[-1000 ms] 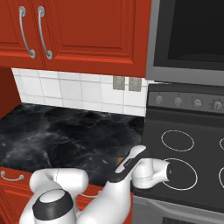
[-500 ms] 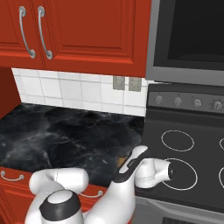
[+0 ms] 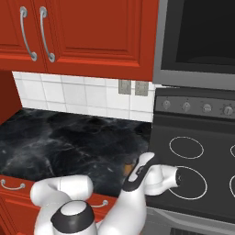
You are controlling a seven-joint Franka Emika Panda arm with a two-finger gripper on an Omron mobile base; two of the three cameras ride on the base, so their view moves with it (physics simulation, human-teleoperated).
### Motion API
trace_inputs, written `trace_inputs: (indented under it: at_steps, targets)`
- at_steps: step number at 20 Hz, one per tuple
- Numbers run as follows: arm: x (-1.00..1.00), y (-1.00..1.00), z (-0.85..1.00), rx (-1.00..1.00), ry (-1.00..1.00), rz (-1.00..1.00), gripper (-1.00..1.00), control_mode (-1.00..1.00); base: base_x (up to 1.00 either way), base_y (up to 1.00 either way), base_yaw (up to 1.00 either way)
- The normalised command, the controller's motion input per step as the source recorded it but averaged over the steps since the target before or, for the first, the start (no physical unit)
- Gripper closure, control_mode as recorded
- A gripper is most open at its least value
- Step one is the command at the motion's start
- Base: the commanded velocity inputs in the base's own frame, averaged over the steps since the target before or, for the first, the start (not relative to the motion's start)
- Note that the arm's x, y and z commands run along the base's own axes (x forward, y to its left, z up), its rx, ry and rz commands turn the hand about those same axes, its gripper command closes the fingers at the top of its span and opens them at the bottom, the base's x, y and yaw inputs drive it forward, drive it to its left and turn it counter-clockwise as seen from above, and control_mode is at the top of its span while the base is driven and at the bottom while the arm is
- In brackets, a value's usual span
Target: Take 2 condiments from the cabinet and move them on the counter near the stove.Make sure the condiments are lined up with each other, next to each other.
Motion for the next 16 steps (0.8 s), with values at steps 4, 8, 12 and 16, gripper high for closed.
trace_inputs:
  at_steps: [4,8,12,16]
  targets:
    - [0.1,-0.04,-0.18,0.0,0.0,0.03,-1.0,-1.0,0.0,0.0,0.0]
    - [0.07,-0.07,-0.17,0.0,0.0,0.02,-1.0,-1.0,0.0,0.0,0.0]
    - [0.01,-0.01,-0.08,0.0,-0.06,0.02,-1.0,-1.0,0.0,0.0,0.0]
    - [0.0,-0.02,0.01,0.0,-0.11,0.01,-1.0,-1.0,0.0,0.0,0.0]
